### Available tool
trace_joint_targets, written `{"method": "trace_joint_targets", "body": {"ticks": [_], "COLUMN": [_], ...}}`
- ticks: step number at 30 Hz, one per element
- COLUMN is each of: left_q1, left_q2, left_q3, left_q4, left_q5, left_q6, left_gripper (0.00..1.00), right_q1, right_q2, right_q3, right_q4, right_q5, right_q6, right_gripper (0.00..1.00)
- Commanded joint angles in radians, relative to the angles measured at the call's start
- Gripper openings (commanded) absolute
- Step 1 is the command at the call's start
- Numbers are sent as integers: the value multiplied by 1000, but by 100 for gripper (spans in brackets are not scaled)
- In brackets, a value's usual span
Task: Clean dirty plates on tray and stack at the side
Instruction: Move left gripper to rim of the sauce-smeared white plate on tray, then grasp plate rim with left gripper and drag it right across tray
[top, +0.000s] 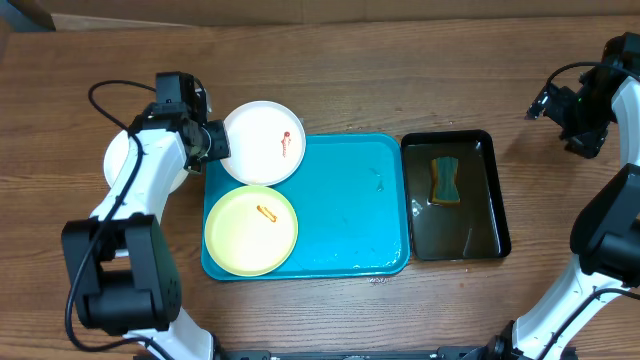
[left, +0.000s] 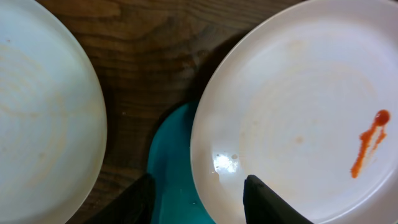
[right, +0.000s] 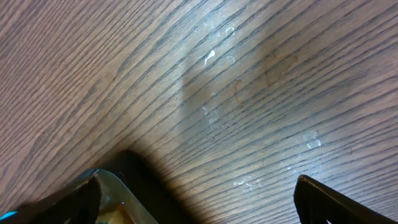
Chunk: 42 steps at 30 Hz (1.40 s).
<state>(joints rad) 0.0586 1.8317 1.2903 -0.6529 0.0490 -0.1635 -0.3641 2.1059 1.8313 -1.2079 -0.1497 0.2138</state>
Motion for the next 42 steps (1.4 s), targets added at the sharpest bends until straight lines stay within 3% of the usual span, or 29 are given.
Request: {"method": "trace_joint_targets", "body": {"ticks": [1, 9, 16, 28, 34, 42], "left_q1": [-6, -20, -35, -31, -12, -27], "left_q2": [46, 69, 79, 80, 80, 106], "left_q3": [19, 19, 13, 13, 19, 19], "left_q4": [10, 51, 54, 89, 127, 142], "left_q5": [-23, 5, 22, -17, -30, -33], "left_q6": [22, 21, 18, 26, 29, 56], "left_gripper": [47, 35, 31, 38, 30, 30], "right_q1": [4, 4, 4, 4, 4, 4], "right_q2": [-13, -13, -13, -13, -13, -13], "right_q3": [21, 21, 21, 21, 21, 21], "right_q4": [4, 4, 4, 4, 4, 4], "right_q5": [-1, -1, -1, -1, -1, -1], "right_q6": [8, 8, 8, 8, 8, 8], "right_gripper": [100, 100, 100, 100, 100, 100]}}
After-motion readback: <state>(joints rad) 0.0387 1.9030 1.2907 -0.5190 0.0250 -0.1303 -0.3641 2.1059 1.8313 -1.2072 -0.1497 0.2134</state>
